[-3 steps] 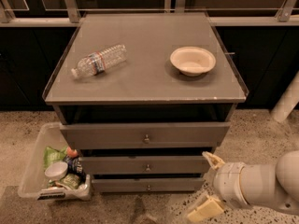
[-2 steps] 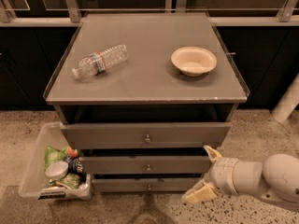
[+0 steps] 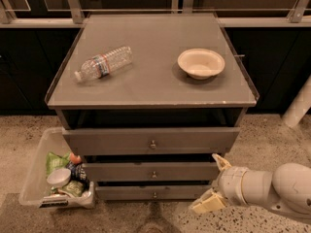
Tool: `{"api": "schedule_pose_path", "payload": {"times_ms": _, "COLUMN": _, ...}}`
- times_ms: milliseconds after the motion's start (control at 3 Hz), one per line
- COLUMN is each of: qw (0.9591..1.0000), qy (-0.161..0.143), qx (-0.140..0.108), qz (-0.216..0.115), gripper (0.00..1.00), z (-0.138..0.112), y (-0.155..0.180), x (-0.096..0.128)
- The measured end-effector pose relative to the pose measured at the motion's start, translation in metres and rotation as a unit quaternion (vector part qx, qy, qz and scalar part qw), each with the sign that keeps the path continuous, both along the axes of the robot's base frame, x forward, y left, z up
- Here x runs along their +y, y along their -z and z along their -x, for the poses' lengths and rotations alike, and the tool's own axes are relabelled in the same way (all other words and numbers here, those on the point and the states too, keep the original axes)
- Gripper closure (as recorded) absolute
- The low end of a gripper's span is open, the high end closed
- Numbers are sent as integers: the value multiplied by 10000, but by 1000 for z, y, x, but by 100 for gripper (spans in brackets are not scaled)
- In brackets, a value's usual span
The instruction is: Open middle drawer
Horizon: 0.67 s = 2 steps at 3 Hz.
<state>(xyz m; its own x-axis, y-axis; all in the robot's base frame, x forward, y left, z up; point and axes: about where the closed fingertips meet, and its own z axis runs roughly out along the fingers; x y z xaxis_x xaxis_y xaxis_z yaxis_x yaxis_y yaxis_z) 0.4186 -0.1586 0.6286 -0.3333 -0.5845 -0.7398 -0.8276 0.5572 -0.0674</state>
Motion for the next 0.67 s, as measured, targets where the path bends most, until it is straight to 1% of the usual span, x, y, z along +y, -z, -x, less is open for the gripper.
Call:
{"api": "schedule_pose_path", "payload": {"times_ms": 333, "qw": 9997, "qy": 149, "qx": 50, "qz": -167, "gripper": 0, "z": 0, "y": 28, "x": 7}}
{"api": "schedule_pose_path", "payload": {"times_ms": 667, "qw": 9988, "qy": 301, "qx": 99, "qz": -376, "gripper": 0, "z": -5, "y": 71, "x": 18}}
